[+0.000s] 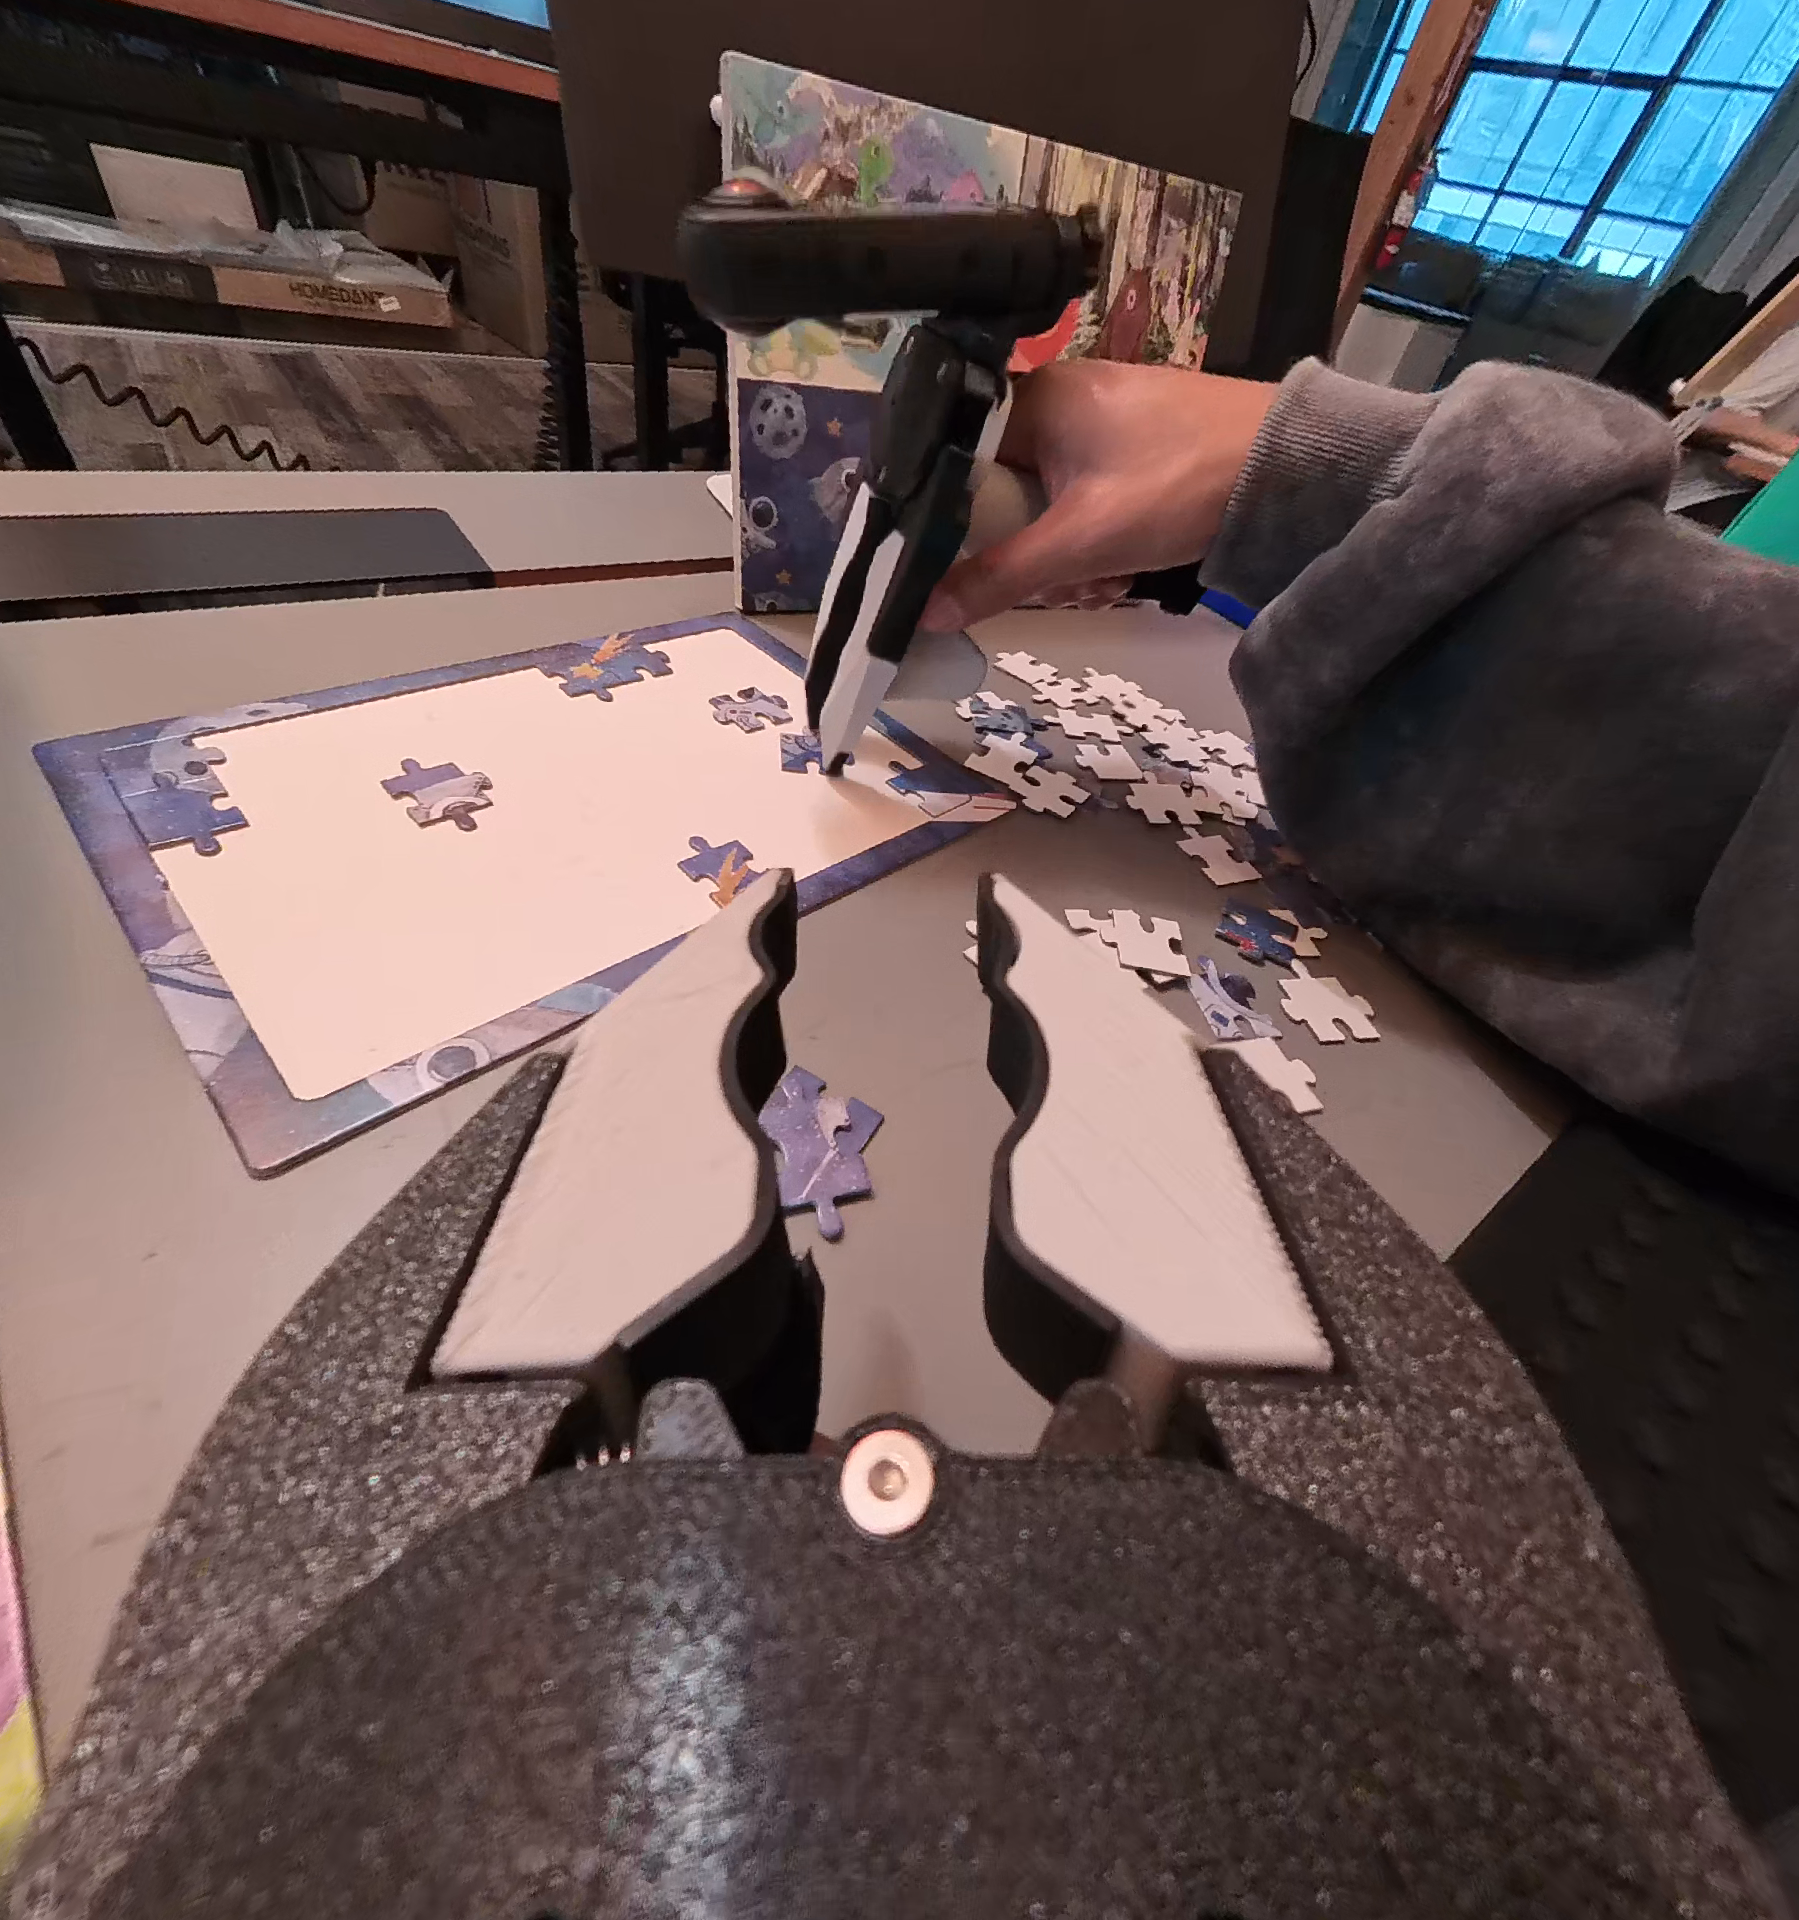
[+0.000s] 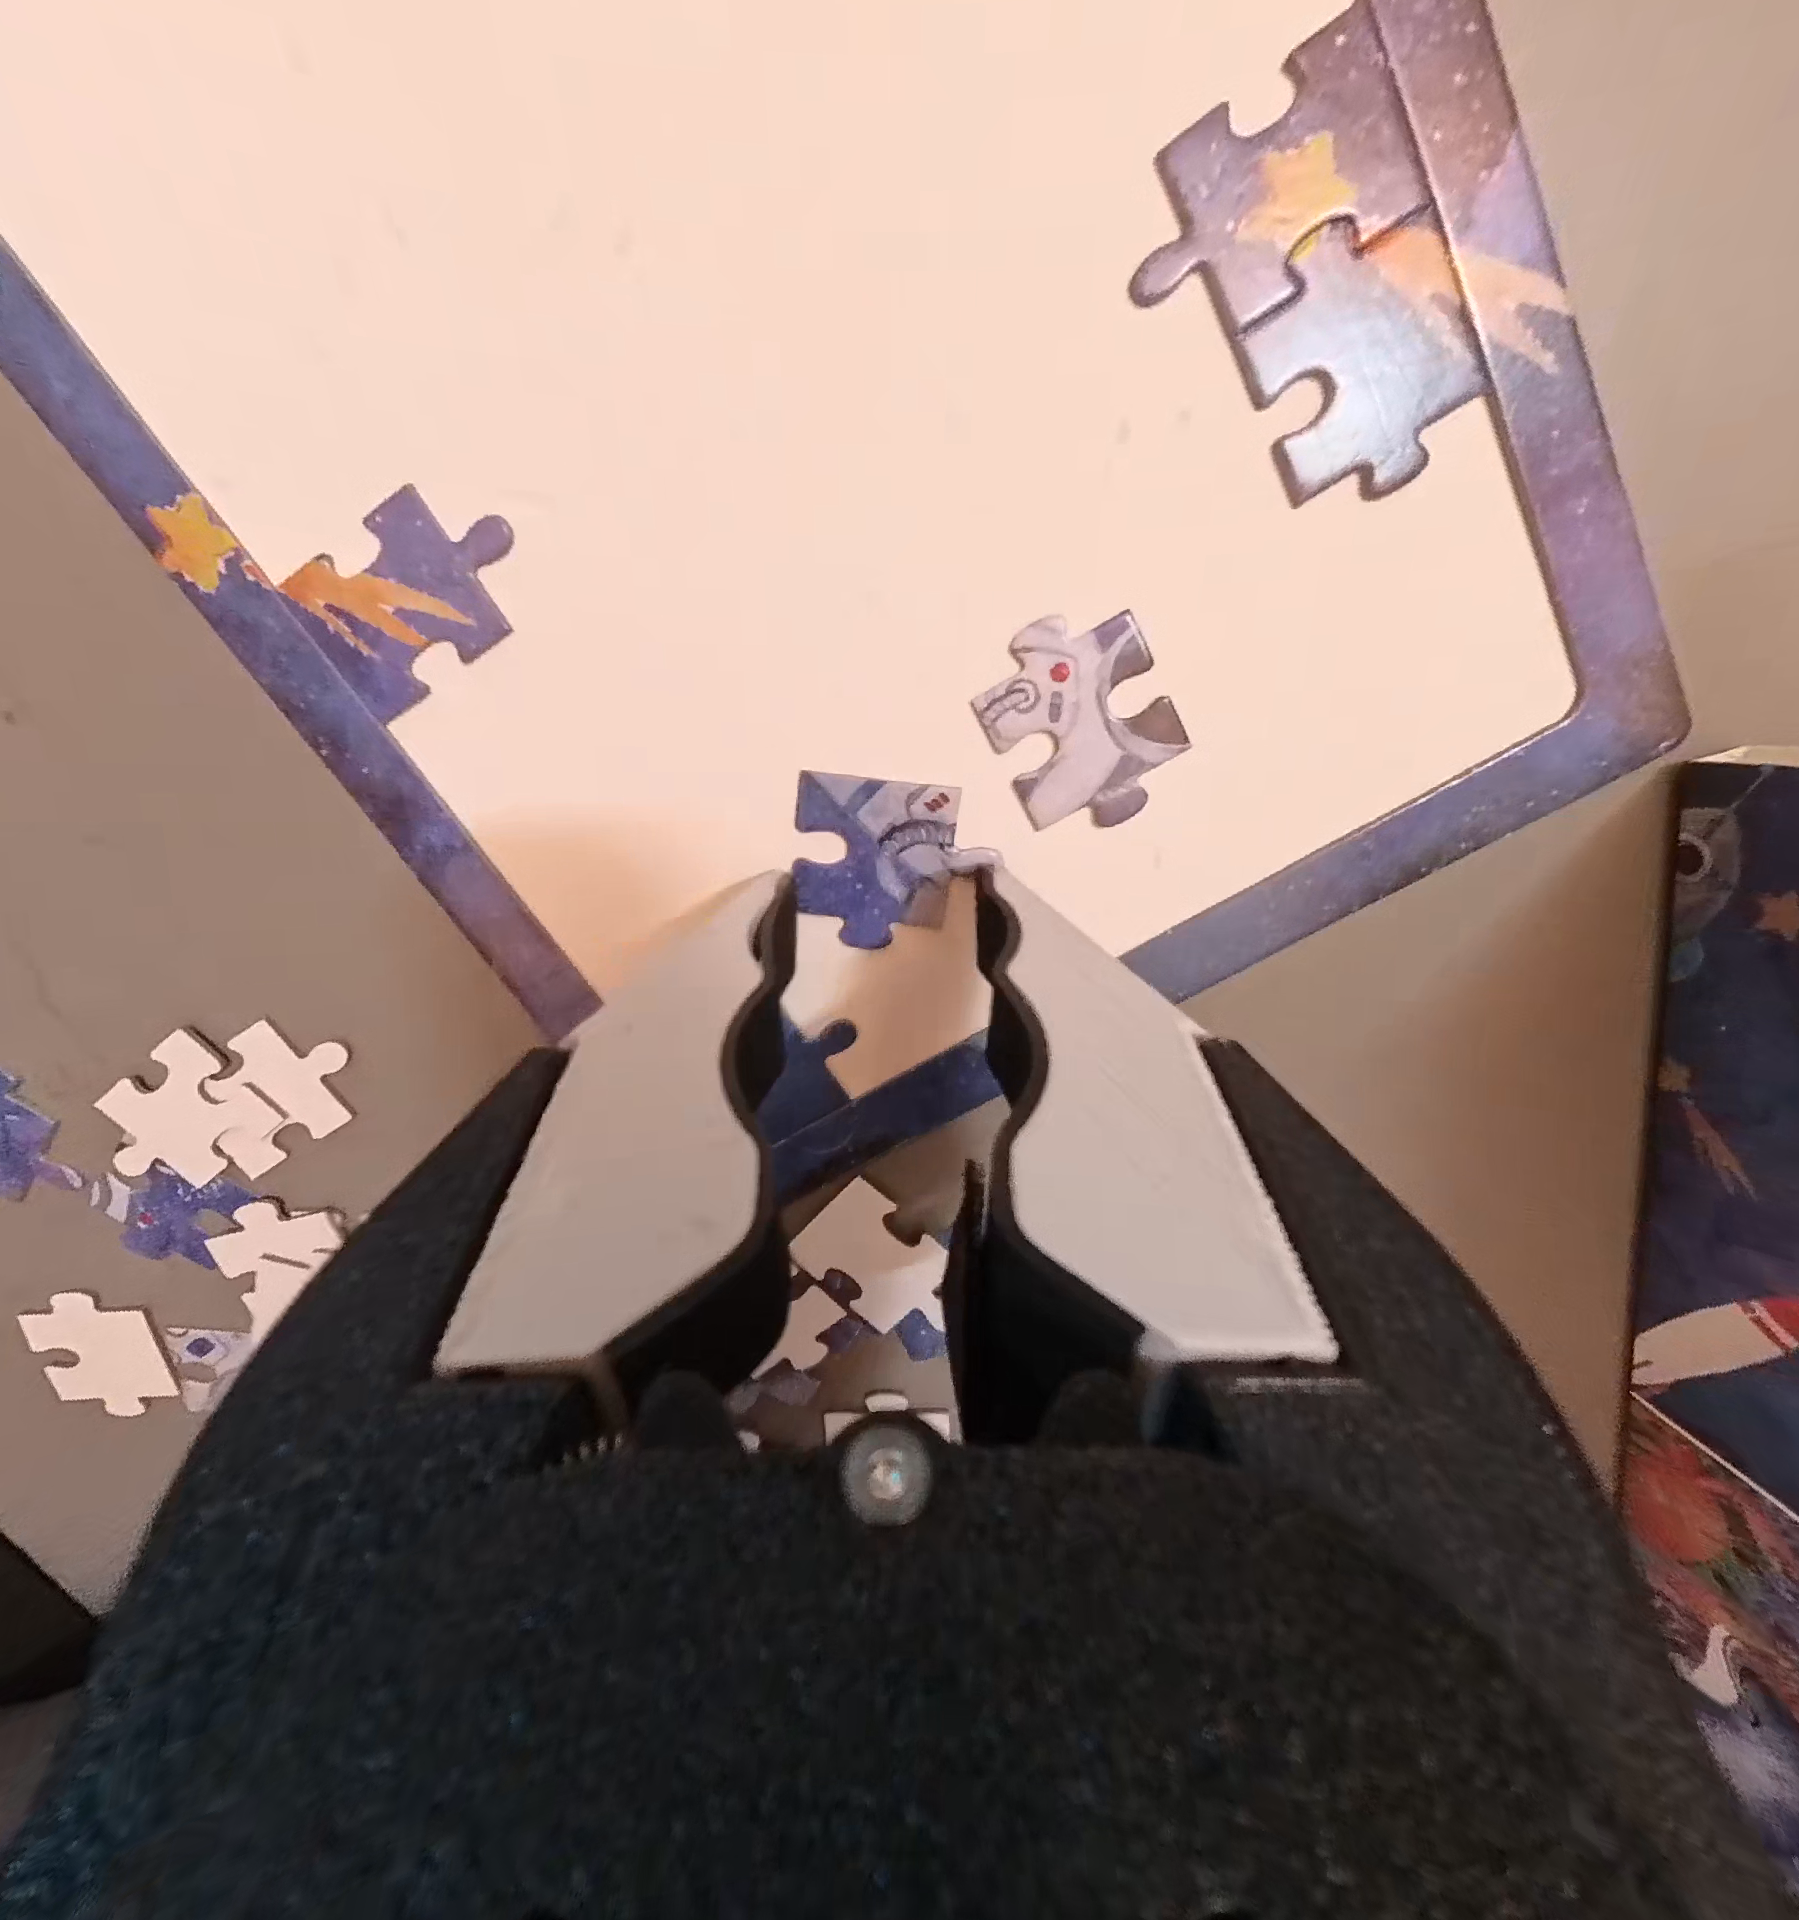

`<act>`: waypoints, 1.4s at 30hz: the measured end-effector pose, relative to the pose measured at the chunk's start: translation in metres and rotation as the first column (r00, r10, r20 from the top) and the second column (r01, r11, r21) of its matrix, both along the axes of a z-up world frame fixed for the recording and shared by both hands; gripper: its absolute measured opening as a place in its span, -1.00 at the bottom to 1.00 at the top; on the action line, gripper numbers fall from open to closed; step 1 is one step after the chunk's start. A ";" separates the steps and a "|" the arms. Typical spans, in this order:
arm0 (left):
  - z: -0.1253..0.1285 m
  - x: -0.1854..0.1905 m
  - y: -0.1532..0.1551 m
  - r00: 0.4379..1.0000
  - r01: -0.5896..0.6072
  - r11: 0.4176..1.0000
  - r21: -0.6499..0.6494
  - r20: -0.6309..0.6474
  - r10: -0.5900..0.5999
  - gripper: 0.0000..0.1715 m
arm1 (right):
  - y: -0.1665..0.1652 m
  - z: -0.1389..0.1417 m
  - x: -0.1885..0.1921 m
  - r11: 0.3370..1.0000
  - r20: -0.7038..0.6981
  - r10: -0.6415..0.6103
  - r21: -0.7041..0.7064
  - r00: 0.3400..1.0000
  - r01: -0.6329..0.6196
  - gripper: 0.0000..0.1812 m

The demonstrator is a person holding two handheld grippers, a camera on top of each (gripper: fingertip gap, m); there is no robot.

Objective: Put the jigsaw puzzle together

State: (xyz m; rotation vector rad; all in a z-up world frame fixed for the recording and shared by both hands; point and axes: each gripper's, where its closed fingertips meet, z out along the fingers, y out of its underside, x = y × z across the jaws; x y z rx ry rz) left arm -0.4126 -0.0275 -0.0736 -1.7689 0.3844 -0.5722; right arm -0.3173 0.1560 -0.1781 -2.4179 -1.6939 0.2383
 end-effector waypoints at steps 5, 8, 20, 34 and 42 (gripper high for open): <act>-0.001 0.002 0.000 1.000 0.005 1.000 0.003 -0.020 -0.005 -0.60 | -0.001 -0.001 -0.001 0.999 0.012 0.006 0.036 1.000 -0.007 -0.59; -0.001 0.002 0.000 1.000 0.005 1.000 -0.003 -0.011 -0.005 -0.60 | -0.001 -0.001 -0.001 0.999 0.024 0.012 0.045 1.000 -0.013 -0.58; -0.001 0.002 -0.001 1.000 0.003 1.000 0.004 -0.015 -0.003 -0.60 | -0.008 0.000 -0.002 0.996 0.017 0.060 0.067 0.998 -0.061 -0.80; -0.001 0.002 -0.001 1.000 0.011 1.000 0.003 -0.011 -0.011 -0.60 | 0.003 0.008 0.004 0.997 -0.016 0.054 0.054 0.998 -0.053 -0.64; -0.001 0.003 -0.002 1.000 0.013 1.000 0.006 -0.013 -0.013 -0.60 | 0.005 -0.002 0.006 0.999 0.007 0.046 -0.001 0.999 -0.046 -0.64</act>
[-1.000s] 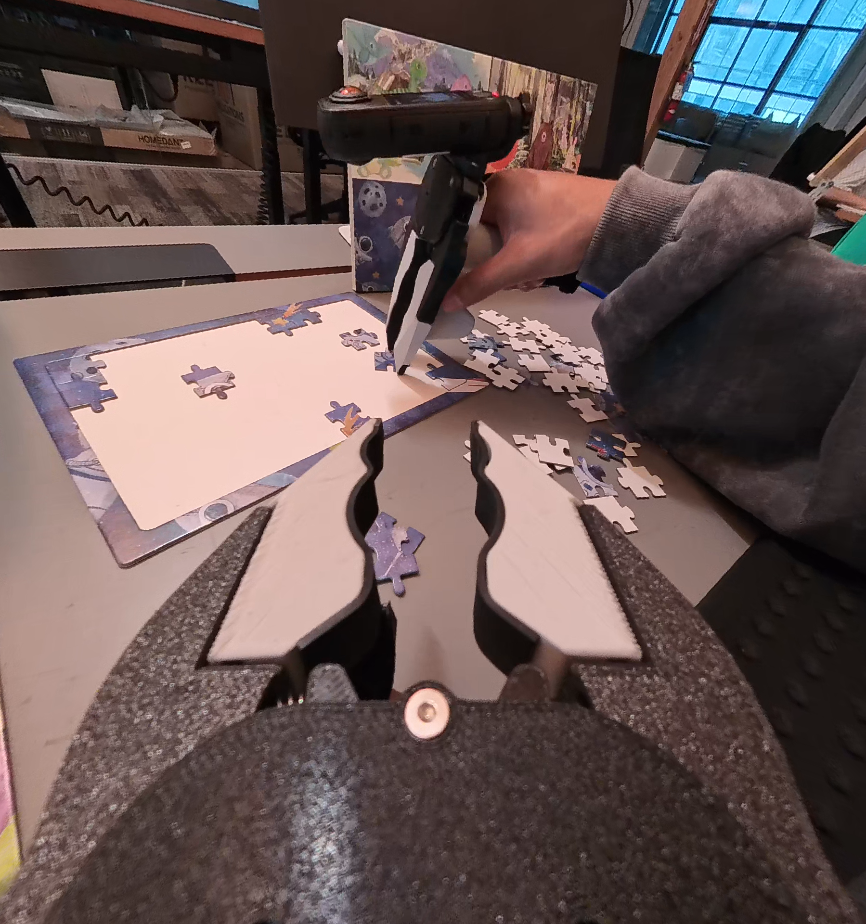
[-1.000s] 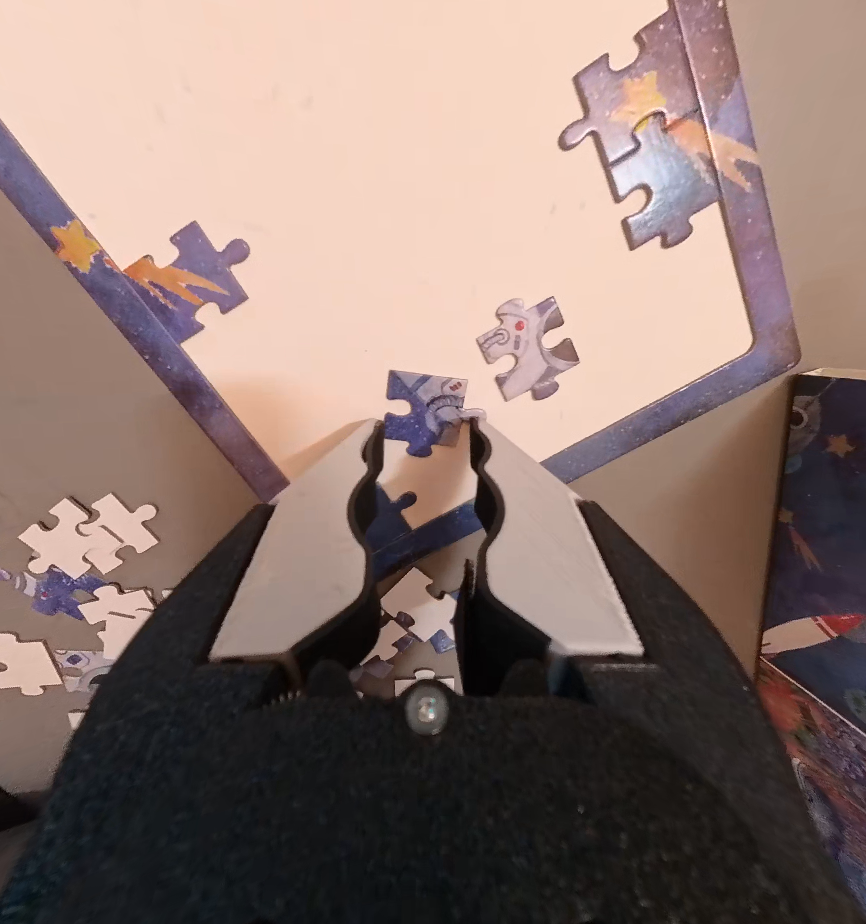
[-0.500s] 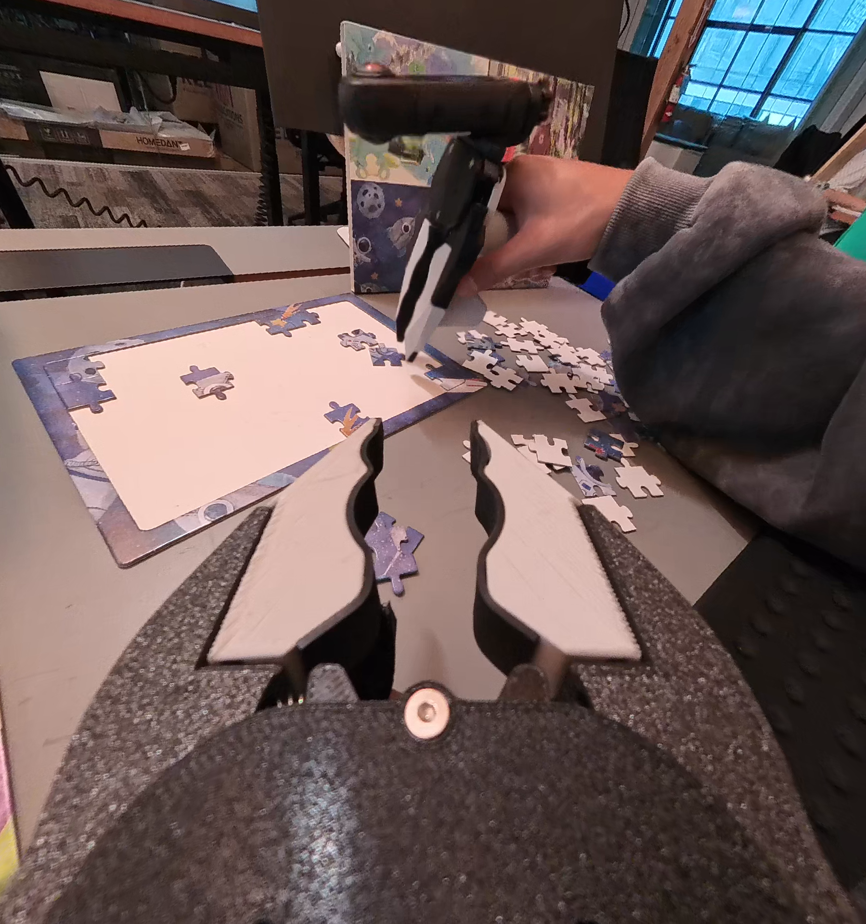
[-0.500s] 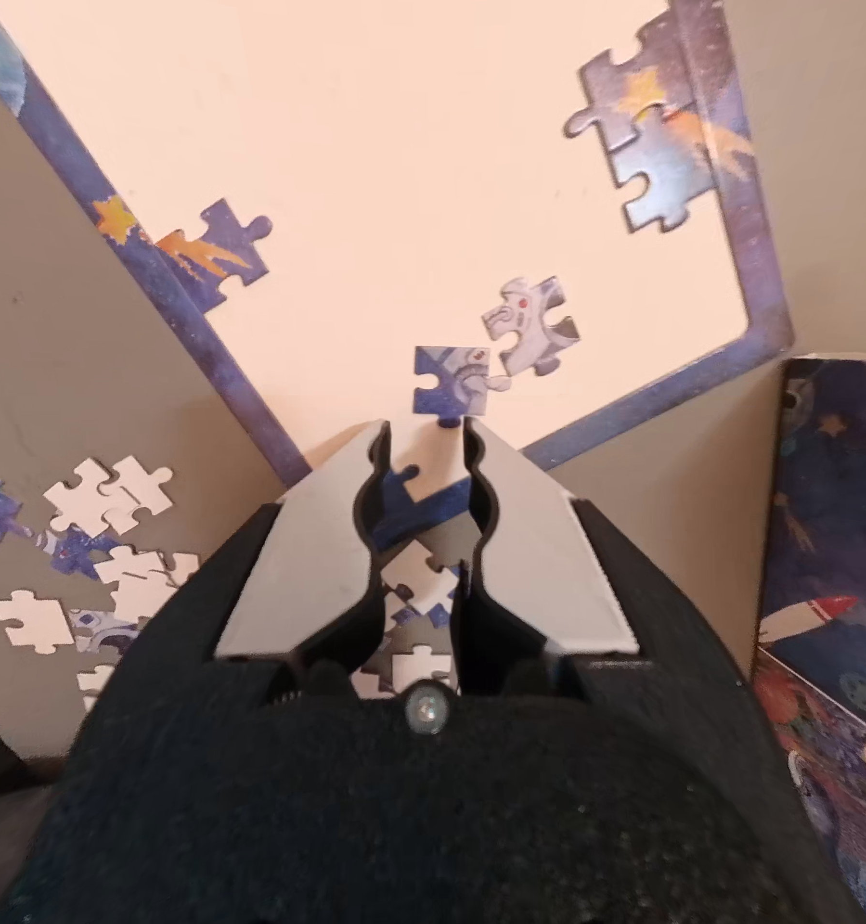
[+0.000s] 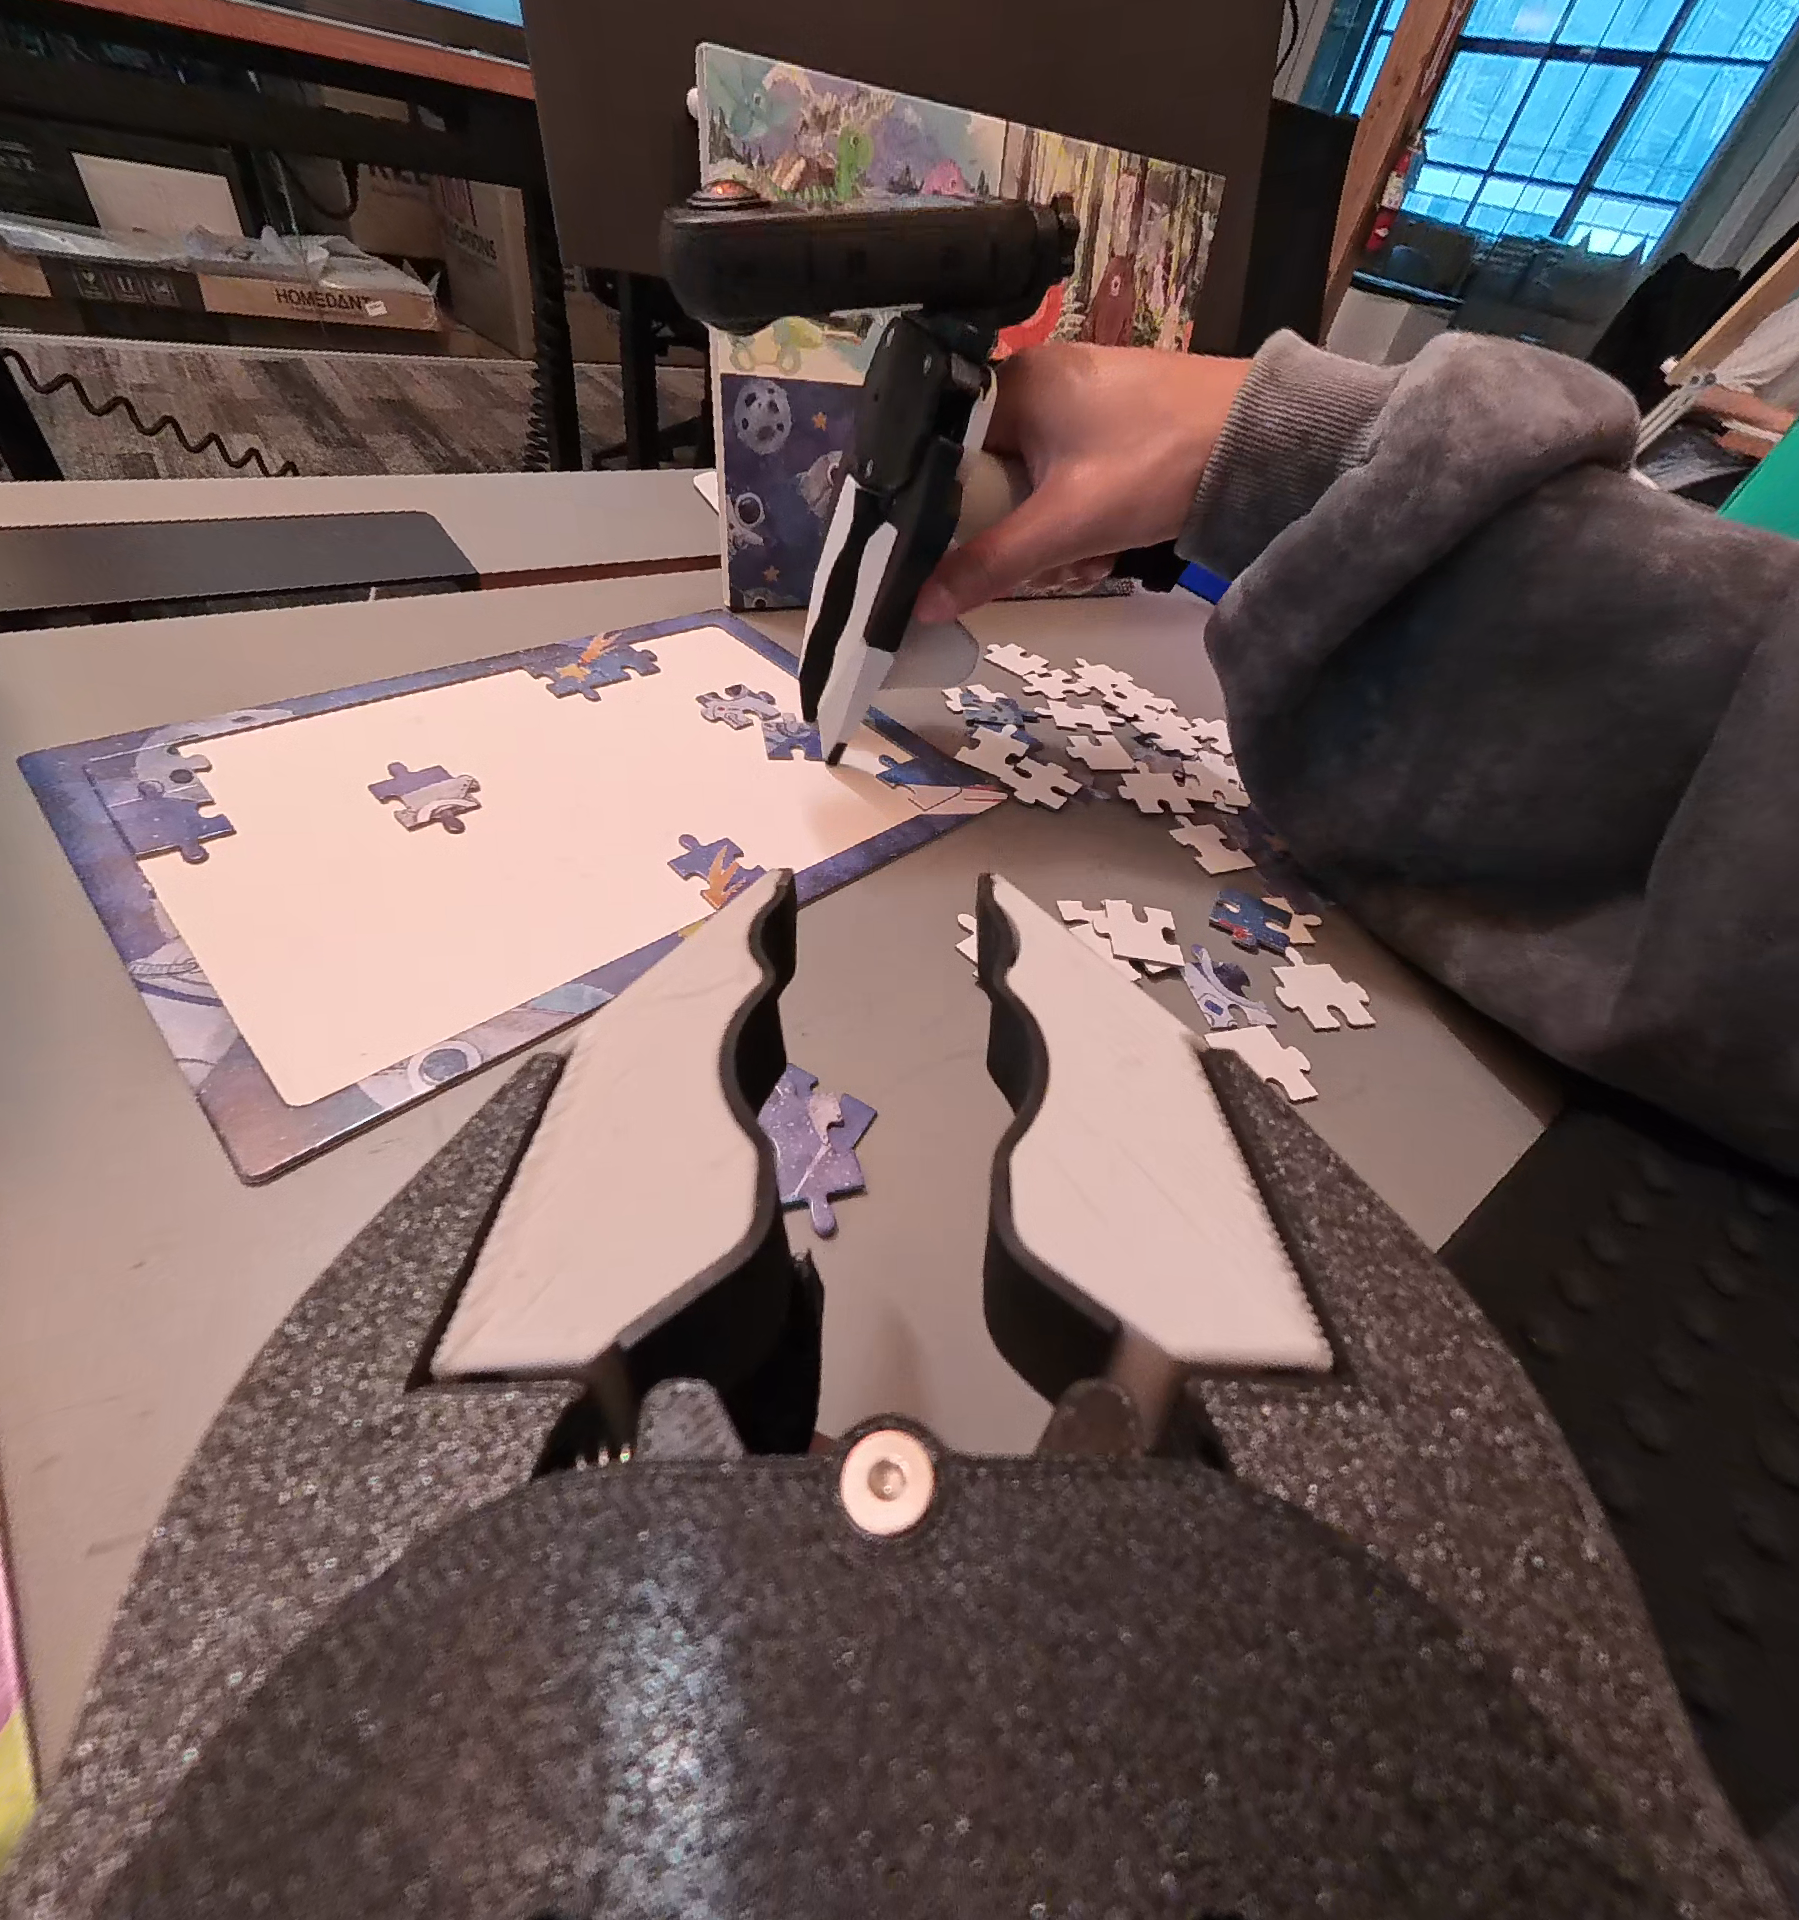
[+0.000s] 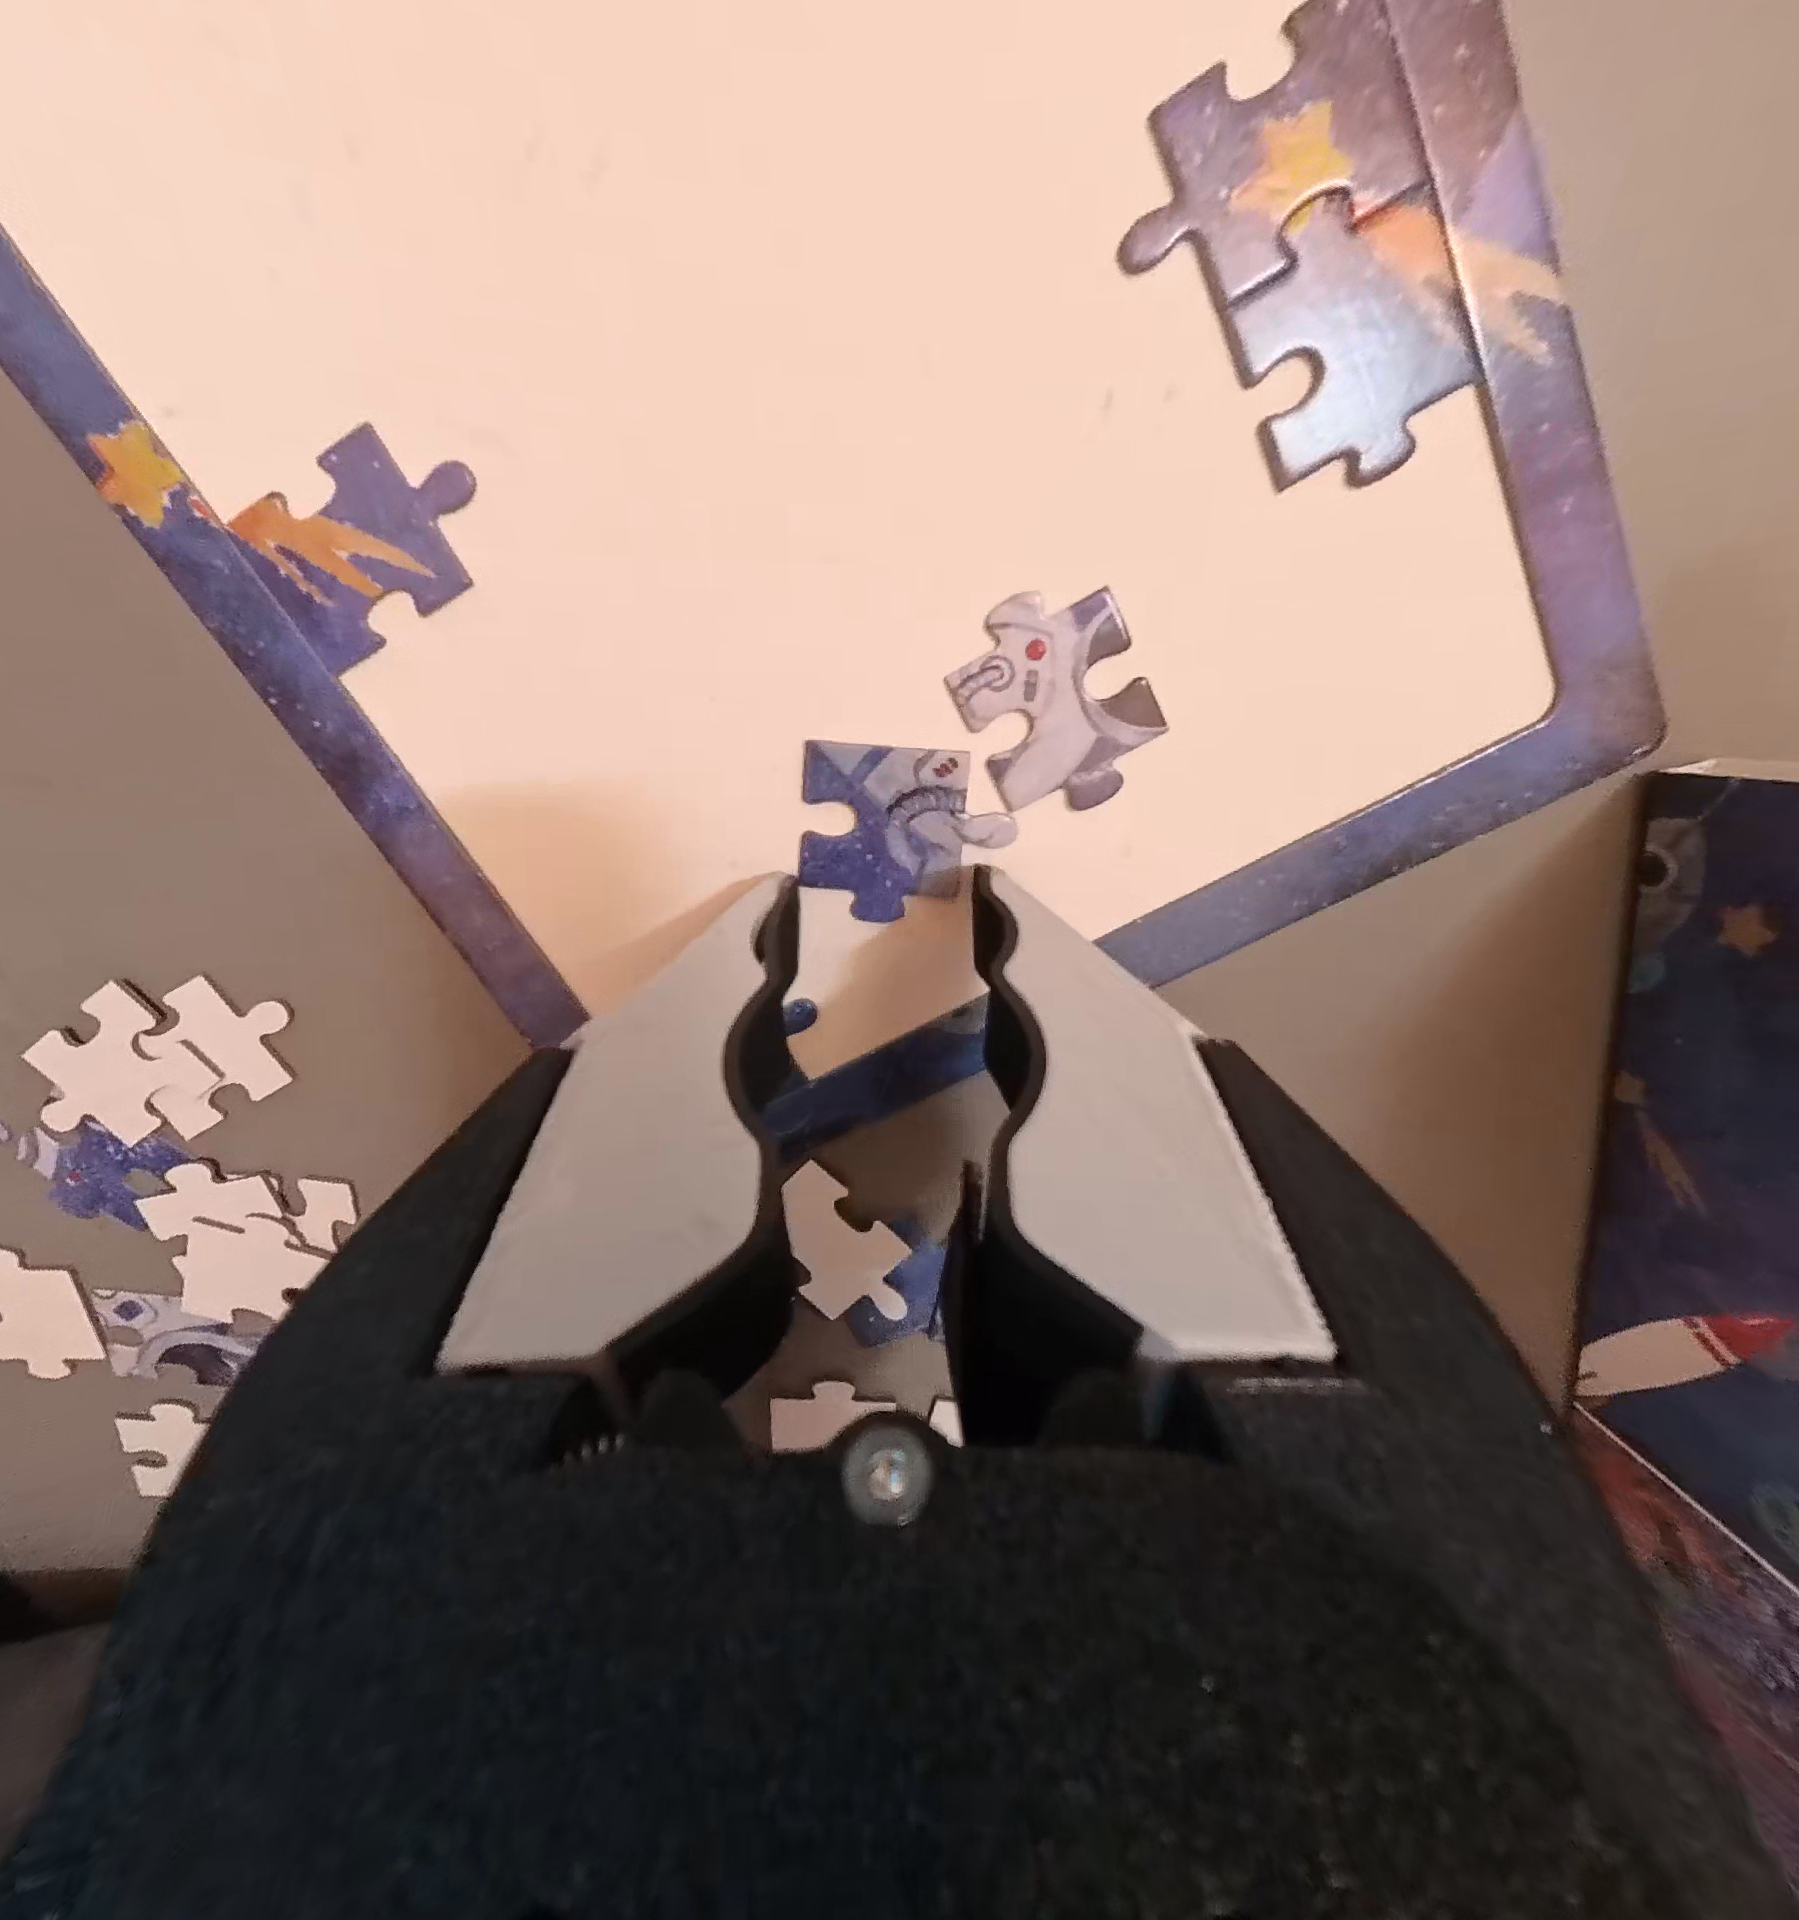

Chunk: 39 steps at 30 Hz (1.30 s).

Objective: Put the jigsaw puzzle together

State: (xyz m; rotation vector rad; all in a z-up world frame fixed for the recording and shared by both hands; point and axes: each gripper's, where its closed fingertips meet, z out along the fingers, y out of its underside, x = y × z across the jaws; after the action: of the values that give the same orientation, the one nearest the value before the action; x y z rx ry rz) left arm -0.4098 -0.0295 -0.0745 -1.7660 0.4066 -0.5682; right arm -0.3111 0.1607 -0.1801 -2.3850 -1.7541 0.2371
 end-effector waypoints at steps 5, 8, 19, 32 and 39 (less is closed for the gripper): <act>-0.001 0.000 0.000 1.000 0.001 1.000 -0.007 0.004 -0.001 -0.60 | -0.001 0.000 0.000 0.999 0.061 0.050 0.012 0.997 -0.051 -0.64; 0.000 0.000 0.000 1.000 0.000 1.000 -0.003 0.006 0.000 -0.60 | -0.004 0.000 -0.002 0.997 0.083 0.079 0.018 0.993 -0.081 -0.68; 0.001 -0.002 0.000 1.000 -0.005 1.000 -0.005 0.018 0.006 -0.60 | -0.011 0.021 -0.019 0.987 0.093 0.139 0.070 0.986 -0.146 -0.69; 0.002 -0.004 0.000 0.999 -0.003 1.000 -0.012 0.046 0.004 -0.60 | -0.041 0.011 -0.203 0.794 0.073 0.602 0.045 0.795 -0.606 -0.68; 0.003 -0.007 0.000 0.996 0.006 1.000 -0.022 0.084 -0.004 -0.60 | -0.044 0.004 -0.209 0.789 0.068 0.612 0.001 0.788 -0.614 -0.68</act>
State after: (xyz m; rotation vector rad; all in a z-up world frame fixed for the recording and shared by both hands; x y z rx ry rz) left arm -0.4164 -0.0295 -0.0716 -1.7564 0.3476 -0.6500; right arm -0.5203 0.1163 -0.1761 -1.7318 -2.5021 0.2157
